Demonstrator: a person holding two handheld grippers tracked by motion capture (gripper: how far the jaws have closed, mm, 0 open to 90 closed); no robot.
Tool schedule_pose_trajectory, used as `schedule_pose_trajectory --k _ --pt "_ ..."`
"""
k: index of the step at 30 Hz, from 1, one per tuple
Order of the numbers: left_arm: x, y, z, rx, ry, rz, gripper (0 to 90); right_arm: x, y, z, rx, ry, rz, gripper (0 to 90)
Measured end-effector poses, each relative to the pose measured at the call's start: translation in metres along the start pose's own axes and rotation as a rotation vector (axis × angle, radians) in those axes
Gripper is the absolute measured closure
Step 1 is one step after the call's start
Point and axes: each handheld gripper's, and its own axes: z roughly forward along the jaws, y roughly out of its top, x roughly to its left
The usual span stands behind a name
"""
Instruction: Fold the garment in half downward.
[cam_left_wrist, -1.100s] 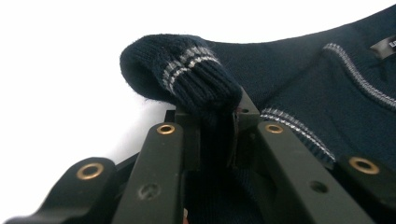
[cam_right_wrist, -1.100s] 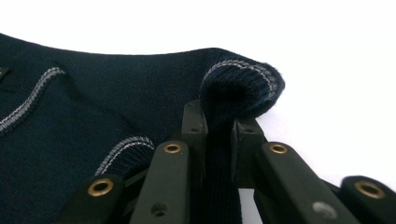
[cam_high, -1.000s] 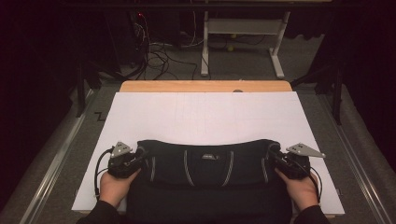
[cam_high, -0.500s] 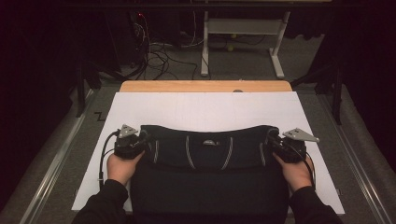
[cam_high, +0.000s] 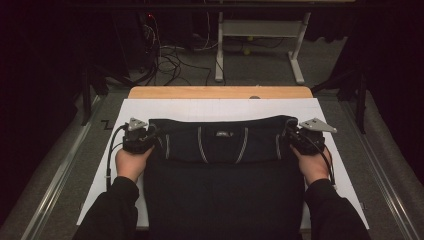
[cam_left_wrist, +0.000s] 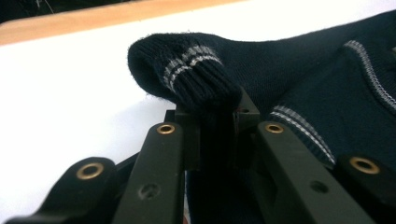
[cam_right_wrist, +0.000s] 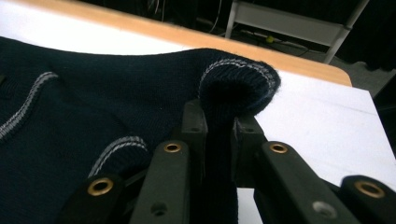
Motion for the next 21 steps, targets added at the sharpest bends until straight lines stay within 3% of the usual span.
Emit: schedule_pose_trajectory --k 3,7,17,21 --pt "0.003 0.006 0.0 -0.042 0.004 -0.022 74.9 -0.003 0.01 0.002 -0.028 -0.018 -0.001 79.5" --pt "0.004 0.01 0.004 -0.046 0.013 -0.021 74.7 -0.002 0.021 0.006 -0.063 -0.035 -0.016 79.1" --pt "0.005 0.004 0.025 0.025 0.002 -0.047 72.1 0.003 0.013 0.028 0.02 -0.031 -0.002 75.4" --pt "0.007 0.001 0.031 0.08 0.0 -0.066 53.6 0.002 0.01 0.032 0.057 -0.032 0.024 58.1"
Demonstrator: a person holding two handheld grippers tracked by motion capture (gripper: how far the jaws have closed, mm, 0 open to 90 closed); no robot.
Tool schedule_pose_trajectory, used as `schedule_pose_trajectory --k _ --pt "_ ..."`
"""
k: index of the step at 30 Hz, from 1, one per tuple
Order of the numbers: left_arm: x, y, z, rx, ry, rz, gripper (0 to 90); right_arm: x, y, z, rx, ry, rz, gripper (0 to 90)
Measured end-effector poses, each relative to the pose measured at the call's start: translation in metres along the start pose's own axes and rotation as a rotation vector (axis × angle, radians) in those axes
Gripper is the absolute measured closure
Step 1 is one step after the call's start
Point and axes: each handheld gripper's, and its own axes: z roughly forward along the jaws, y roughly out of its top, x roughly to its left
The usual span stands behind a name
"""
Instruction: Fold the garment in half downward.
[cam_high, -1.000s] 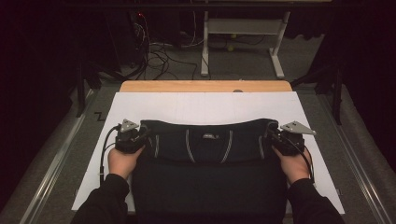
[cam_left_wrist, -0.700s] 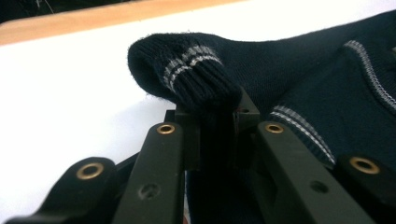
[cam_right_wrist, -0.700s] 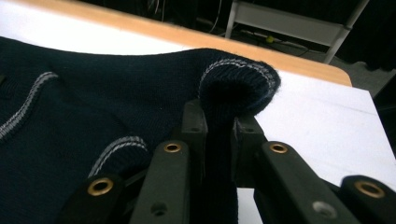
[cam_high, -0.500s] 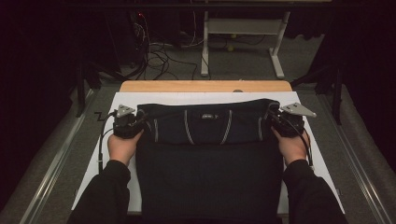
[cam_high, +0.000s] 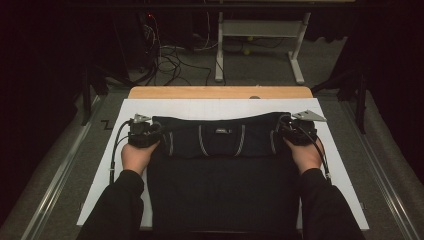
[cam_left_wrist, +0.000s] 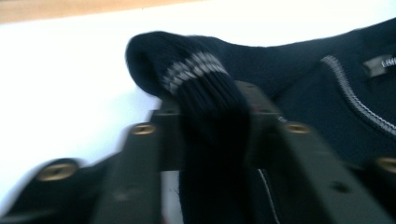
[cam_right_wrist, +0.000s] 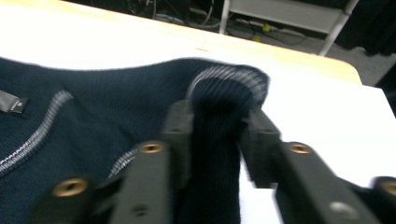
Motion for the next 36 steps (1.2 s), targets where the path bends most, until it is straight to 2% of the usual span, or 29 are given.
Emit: schedule_pose_trajectory --k 3,6,9,12,14,19,24,29,33,36 --pt "0.003 -0.002 -0.002 0.024 0.048 -0.011 38.5 -0.004 -0.003 -0.001 0.003 -0.022 0.034 46.1" --pt "0.006 -0.004 -0.007 0.02 0.028 -0.048 30.5 -0.008 -0.006 -0.006 -0.007 -0.022 0.062 40.1" --pt "0.005 -0.007 -0.01 0.015 0.004 -0.051 29.0 -0.01 -0.011 -0.01 -0.005 0.001 0.084 37.2" --pt "0.0 -0.012 -0.011 0.019 -0.025 -0.063 19.4 -0.008 -0.019 -0.011 0.033 0.033 0.094 37.4" --pt "-0.005 -0.017 -0.012 0.011 -0.047 -0.049 18.9 -0.006 -0.025 -0.012 0.04 0.047 0.093 37.4" --pt "-0.016 -0.026 -0.009 0.038 -0.106 -0.031 17.3 0.0 -0.038 -0.014 0.053 0.084 0.101 37.2" --pt "-0.028 -0.03 -0.007 0.055 -0.141 -0.01 17.4 0.008 -0.047 -0.017 0.061 0.121 0.088 37.0" --pt "-0.033 -0.032 -0.002 0.092 -0.135 -0.017 20.3 0.017 -0.052 -0.014 0.094 0.189 0.091 35.0" --pt "-0.034 -0.034 0.001 0.112 -0.136 -0.003 26.3 0.02 -0.053 -0.011 0.118 0.216 0.083 36.2" --pt "-0.035 -0.036 0.003 0.119 -0.132 -0.001 29.8 0.019 -0.055 -0.009 0.141 0.226 0.095 38.6"
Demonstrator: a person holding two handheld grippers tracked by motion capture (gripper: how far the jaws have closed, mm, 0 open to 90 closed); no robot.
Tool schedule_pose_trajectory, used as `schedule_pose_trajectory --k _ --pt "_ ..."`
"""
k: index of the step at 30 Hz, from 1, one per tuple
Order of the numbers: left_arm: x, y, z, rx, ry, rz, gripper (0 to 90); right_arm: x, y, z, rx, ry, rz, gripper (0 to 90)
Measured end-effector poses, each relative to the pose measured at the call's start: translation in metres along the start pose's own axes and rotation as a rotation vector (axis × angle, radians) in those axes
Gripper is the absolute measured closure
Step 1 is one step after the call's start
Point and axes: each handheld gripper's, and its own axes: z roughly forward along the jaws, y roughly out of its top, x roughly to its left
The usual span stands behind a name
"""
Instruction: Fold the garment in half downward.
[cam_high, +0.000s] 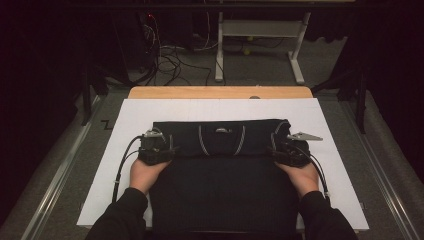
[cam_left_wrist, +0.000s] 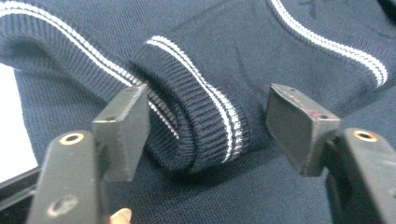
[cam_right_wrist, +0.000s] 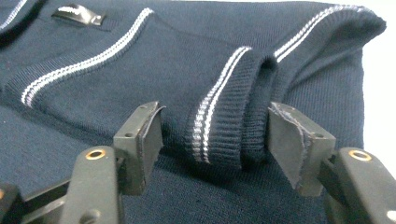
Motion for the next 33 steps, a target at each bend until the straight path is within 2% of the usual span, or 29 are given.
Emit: schedule_pose_trajectory --k 3,6,8,10,11,14,17,21,23,25,29,33 --pt "0.0 -0.002 0.0 -0.01 0.014 0.012 37.8 -0.001 0.0 0.001 0.01 0.002 0.006 44.5" --pt "0.0 -0.003 -0.001 -0.016 0.01 0.016 48.1 0.0 0.0 0.001 0.014 -0.007 -0.014 57.2" --pt "-0.002 -0.004 0.0 -0.017 0.017 0.037 57.4 0.002 0.0 0.001 0.014 -0.005 -0.023 65.7" --pt "-0.001 -0.004 -0.001 -0.024 0.016 0.029 65.2 0.004 0.0 0.001 0.015 -0.013 -0.049 70.1" --pt "0.001 -0.004 -0.001 -0.029 0.009 0.009 67.1 0.005 0.0 0.0 0.017 -0.017 -0.054 71.1" --pt "0.001 -0.003 -0.004 -0.036 0.008 0.016 72.7 0.005 0.0 -0.001 0.01 -0.017 -0.062 74.7" --pt "-0.003 -0.002 -0.011 -0.067 0.009 0.024 74.5 0.007 0.002 -0.008 -0.016 -0.015 -0.078 76.1" --pt "-0.008 -0.002 -0.023 -0.1 0.006 0.056 75.1 0.013 0.004 -0.021 -0.063 -0.02 -0.11 76.3" --pt "-0.009 -0.004 -0.03 -0.11 -0.007 0.064 75.0 0.016 0.003 -0.029 -0.081 -0.016 -0.128 76.6" --pt "-0.009 -0.007 -0.037 -0.125 -0.025 0.056 74.9 0.019 0.001 -0.037 -0.098 -0.009 -0.141 76.6" --pt "-0.015 -0.016 -0.048 -0.131 -0.037 0.078 74.9 0.023 -0.006 -0.052 -0.129 0.006 -0.147 76.5" --pt "-0.023 -0.03 -0.056 -0.124 -0.053 0.095 74.9 0.026 -0.018 -0.061 -0.126 0.016 -0.143 76.6"
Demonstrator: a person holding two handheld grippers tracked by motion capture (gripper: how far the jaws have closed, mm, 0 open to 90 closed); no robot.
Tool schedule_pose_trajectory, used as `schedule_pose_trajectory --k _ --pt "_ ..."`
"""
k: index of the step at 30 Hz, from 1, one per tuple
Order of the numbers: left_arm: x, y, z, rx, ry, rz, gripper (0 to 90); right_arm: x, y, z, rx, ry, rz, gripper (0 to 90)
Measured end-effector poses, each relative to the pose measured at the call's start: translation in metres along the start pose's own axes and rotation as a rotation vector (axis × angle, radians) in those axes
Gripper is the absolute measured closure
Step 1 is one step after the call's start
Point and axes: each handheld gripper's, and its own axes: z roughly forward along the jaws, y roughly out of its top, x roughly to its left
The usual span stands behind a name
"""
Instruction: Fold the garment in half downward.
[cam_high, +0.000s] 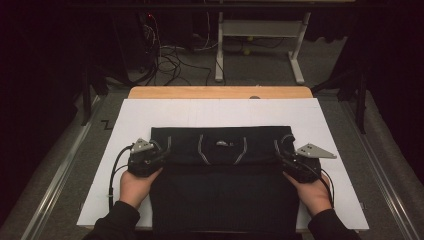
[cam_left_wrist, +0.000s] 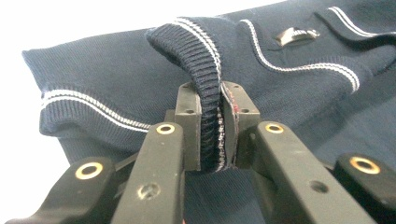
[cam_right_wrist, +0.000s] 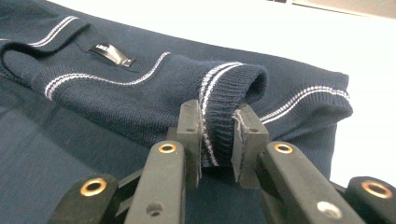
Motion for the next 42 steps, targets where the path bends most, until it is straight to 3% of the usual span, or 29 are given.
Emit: schedule_pose_trajectory --k 7,12,21,27,37,42 --pt "-0.013 -0.018 -0.008 0.049 -0.017 0.025 74.8 0.006 -0.022 -0.015 0.006 0.011 0.022 76.5" --pt "-0.017 -0.029 -0.017 0.035 -0.035 0.016 74.8 0.01 -0.029 -0.023 0.006 0.024 0.02 76.6" --pt "-0.026 -0.044 -0.025 0.061 -0.067 0.017 74.7 0.014 -0.042 -0.034 0.019 0.035 0.009 76.6" --pt "-0.023 -0.049 -0.022 0.086 -0.067 -0.022 74.1 0.015 -0.049 -0.034 0.057 0.043 -0.008 76.4" --pt "-0.024 -0.054 -0.026 0.09 -0.07 -0.011 73.7 0.016 -0.052 -0.038 0.067 0.053 -0.009 76.2" --pt "-0.021 -0.055 -0.023 0.092 -0.068 -0.017 64.0 0.014 -0.052 -0.039 0.06 0.065 0.013 70.5"
